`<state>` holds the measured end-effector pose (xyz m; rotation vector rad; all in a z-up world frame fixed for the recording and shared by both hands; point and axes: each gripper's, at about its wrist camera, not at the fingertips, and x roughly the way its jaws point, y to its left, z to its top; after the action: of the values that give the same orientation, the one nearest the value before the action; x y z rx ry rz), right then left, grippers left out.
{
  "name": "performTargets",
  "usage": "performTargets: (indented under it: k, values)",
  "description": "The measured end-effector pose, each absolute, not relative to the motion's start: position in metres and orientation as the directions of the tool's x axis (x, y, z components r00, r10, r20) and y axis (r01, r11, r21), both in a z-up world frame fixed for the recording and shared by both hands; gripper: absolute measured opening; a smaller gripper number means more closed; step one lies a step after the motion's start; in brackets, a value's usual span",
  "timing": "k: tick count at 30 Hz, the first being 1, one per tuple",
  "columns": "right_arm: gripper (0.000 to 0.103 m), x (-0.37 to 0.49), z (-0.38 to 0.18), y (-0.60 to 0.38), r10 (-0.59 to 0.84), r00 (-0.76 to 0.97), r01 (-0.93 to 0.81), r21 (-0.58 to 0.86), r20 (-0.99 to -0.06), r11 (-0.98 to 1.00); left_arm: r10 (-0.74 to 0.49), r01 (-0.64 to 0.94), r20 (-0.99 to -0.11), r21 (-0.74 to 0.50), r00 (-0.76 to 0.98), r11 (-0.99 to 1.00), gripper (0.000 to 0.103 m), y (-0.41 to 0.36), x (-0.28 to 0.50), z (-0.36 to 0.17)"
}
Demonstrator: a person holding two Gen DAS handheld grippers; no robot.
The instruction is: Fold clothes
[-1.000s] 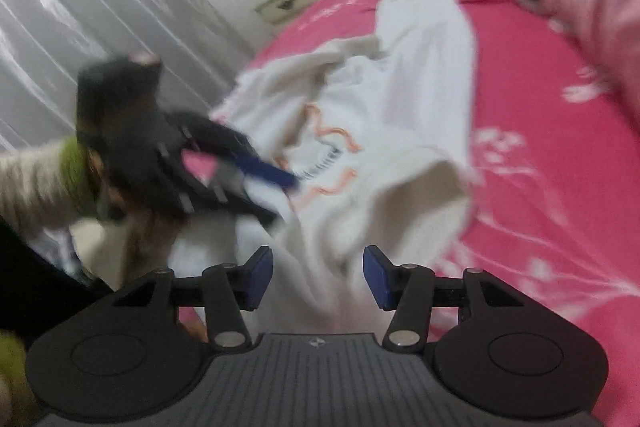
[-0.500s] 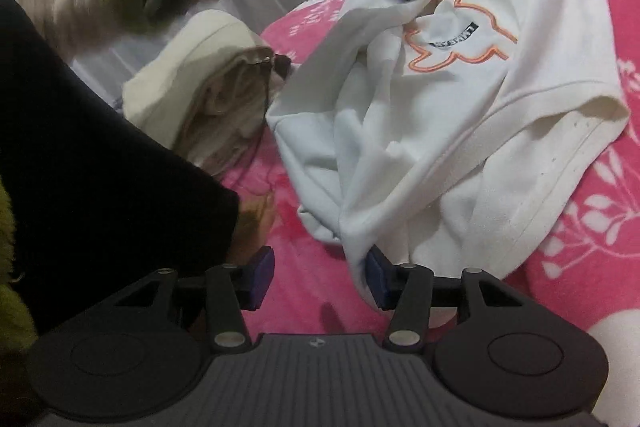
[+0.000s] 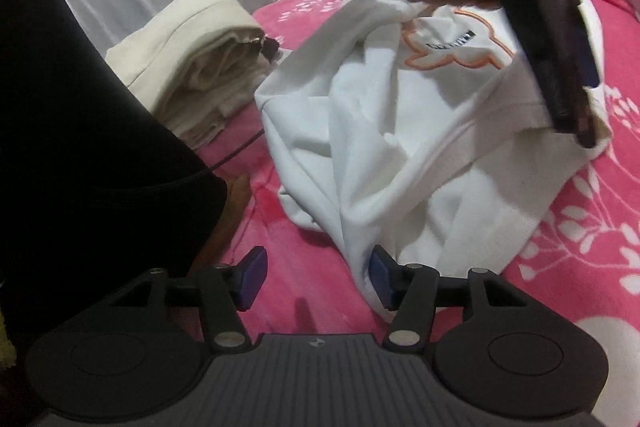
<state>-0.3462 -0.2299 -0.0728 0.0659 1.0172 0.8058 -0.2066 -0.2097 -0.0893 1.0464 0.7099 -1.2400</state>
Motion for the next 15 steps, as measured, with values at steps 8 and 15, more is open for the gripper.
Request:
performTargets:
  k: [8, 15]
  values:
    - [0.058, -0.352, -0.069, -0.253, 0.657, 0.296, -0.485, 0.483, -0.694, 0.729, -0.464, 0.976, -0.859, 0.203, 0.216, 0.08, 0.016, -0.218, -0.19, -0.091]
    - [0.059, -0.351, -0.051, -0.311, 0.663, 0.423, -0.27, 0.612, -0.618, 0.743, -0.488, 0.967, -0.835, 0.218, 0.254, 0.13, 0.004, -0.216, -0.197, -0.082]
